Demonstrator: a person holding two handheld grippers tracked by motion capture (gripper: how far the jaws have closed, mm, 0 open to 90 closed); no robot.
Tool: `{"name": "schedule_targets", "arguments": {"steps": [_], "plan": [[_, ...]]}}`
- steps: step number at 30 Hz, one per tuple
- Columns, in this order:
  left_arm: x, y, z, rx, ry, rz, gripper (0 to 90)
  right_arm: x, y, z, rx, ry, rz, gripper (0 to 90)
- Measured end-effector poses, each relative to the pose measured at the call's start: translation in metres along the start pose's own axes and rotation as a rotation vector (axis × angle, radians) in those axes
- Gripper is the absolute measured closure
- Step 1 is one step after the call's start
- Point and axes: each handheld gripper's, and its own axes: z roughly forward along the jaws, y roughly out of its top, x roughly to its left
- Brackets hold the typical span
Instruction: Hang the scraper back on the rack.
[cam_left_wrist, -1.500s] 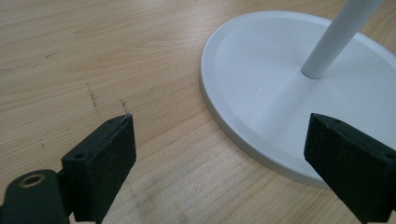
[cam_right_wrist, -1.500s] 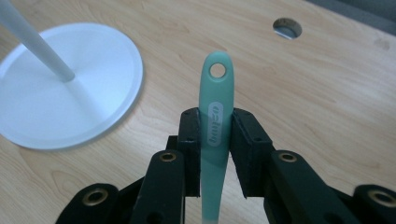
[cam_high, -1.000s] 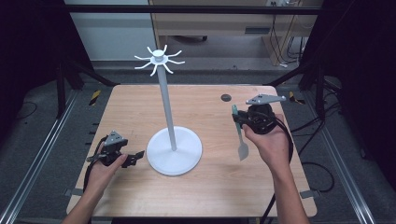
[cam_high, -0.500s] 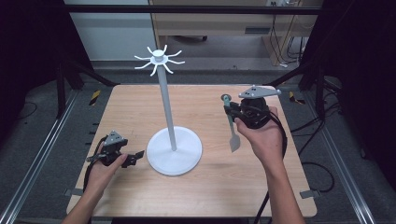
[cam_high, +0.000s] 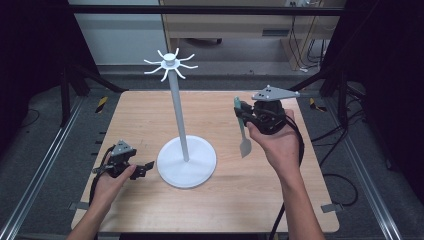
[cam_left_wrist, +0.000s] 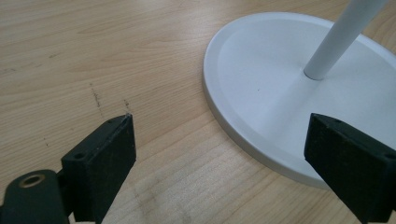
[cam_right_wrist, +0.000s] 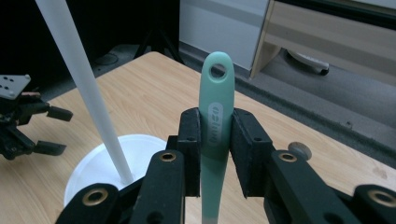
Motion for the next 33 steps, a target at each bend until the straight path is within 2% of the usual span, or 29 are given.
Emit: {"name": "schedule_targets", "arguments": {"steps": [10,16,33], "plan": [[0.001,0.0,-0.001,-0.01,0.005,-0.006,8.7,0.011,0.017,-0.001,-0.038,0.019,-0.019,74.3],[0.001,0.0,-0.001,-0.015,0.007,-0.007,8.7,0.016,0.026,-0.004,-0.071,0.029,-0.013,74.3],[0.001,0.0,-0.001,-0.013,0.007,-0.005,8.4,0.024,0.047,-0.012,-0.128,0.047,-0.019,74.2]]}}
